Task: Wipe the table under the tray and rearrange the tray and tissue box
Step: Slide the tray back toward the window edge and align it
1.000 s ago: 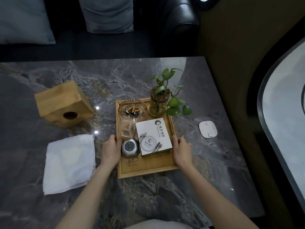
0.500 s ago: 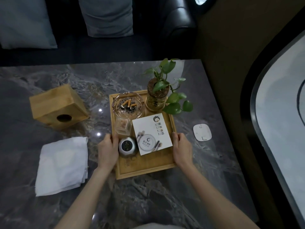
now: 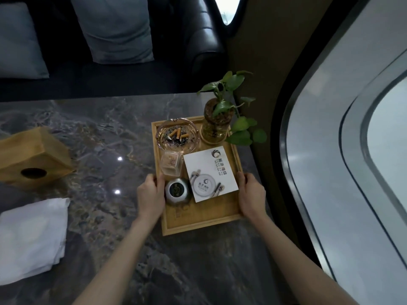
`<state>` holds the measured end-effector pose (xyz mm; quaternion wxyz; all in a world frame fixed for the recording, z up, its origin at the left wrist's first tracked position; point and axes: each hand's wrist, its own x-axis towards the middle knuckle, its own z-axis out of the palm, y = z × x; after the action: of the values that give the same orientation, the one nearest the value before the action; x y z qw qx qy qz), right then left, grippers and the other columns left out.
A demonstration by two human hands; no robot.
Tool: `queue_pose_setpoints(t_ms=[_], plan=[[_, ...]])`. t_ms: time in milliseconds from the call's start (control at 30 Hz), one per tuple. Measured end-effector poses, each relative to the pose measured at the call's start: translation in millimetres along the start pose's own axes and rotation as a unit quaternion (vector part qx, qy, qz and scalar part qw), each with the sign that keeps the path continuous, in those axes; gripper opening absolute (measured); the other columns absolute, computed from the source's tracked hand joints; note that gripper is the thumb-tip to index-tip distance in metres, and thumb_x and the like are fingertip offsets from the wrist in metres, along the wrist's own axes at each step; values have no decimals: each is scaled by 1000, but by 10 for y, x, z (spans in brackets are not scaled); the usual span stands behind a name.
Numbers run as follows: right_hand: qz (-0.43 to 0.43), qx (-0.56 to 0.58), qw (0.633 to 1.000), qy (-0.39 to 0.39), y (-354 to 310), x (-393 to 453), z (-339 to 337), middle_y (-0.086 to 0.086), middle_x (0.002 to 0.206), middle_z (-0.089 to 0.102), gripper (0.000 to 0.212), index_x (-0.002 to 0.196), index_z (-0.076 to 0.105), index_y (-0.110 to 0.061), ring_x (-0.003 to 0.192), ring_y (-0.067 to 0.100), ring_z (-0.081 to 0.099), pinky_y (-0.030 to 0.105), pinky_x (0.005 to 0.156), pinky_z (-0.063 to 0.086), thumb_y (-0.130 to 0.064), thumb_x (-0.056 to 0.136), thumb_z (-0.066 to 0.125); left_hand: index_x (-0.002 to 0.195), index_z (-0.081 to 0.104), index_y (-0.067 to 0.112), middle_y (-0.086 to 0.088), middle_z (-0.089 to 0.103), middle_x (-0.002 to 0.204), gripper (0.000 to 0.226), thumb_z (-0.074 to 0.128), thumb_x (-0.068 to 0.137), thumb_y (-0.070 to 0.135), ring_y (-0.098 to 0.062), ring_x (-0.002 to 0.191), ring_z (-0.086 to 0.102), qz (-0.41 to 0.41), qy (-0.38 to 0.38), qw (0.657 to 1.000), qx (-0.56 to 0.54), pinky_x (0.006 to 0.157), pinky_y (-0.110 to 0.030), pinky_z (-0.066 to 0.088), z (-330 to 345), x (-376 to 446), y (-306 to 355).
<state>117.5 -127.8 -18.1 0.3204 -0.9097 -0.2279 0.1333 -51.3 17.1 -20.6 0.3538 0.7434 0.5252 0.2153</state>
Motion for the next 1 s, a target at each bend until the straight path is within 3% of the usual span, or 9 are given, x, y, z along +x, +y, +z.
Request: queue_pose_setpoints(t_ms=[367, 433, 600, 700, 867, 1000], plan=[[62, 11, 998, -25, 543, 117, -116, 24, 90, 67, 36, 92, 55, 2, 81, 39, 63, 37, 63, 45, -28, 98, 36, 76, 48, 9, -1, 50, 64, 28, 39, 96, 25, -13, 57, 45, -25, -63, 997, 19, 49, -22, 29, 574, -86, 127], [68, 8, 997, -29, 587, 124, -78, 24, 91, 67, 35, 93, 55, 2, 83, 39, 63, 33, 61, 39, -27, 98, 36, 75, 48, 10, -3, 52, 66, 29, 39, 96, 26, -13, 56, 46, -36, -70, 997, 26, 49, -24, 30, 627, -75, 95], [71, -23, 997, -27, 677, 165, 3, 24, 93, 67, 35, 95, 56, 2, 83, 39, 63, 32, 59, 37, -28, 98, 36, 79, 51, 8, -10, 57, 75, 29, 38, 96, 27, -24, 66, 52, -60, -96, 992, 50, 58, -32, 33, 721, -13, 38], [79, -35, 996, -28, 716, 189, 33, 25, 96, 66, 37, 100, 56, 2, 86, 42, 63, 38, 65, 44, -28, 98, 34, 80, 52, 4, -13, 58, 77, 31, 38, 96, 26, -26, 69, 53, -63, -106, 991, 54, 61, -33, 33, 770, -8, 33], [93, -27, 994, -42, 742, 229, 15, 25, 98, 66, 38, 102, 56, 1, 88, 41, 62, 39, 68, 45, -29, 98, 34, 76, 48, 7, -8, 54, 71, 30, 38, 96, 27, -17, 60, 47, -70, -109, 989, 73, 48, -25, 28, 833, -16, 31], [85, -30, 995, -42, 725, 257, -1, 25, 96, 66, 38, 100, 56, 2, 86, 40, 61, 39, 66, 44, -29, 98, 34, 74, 47, 8, -5, 51, 67, 29, 39, 96, 24, -14, 55, 45, -50, -112, 988, 91, 47, -20, 27, 829, 4, 43]])
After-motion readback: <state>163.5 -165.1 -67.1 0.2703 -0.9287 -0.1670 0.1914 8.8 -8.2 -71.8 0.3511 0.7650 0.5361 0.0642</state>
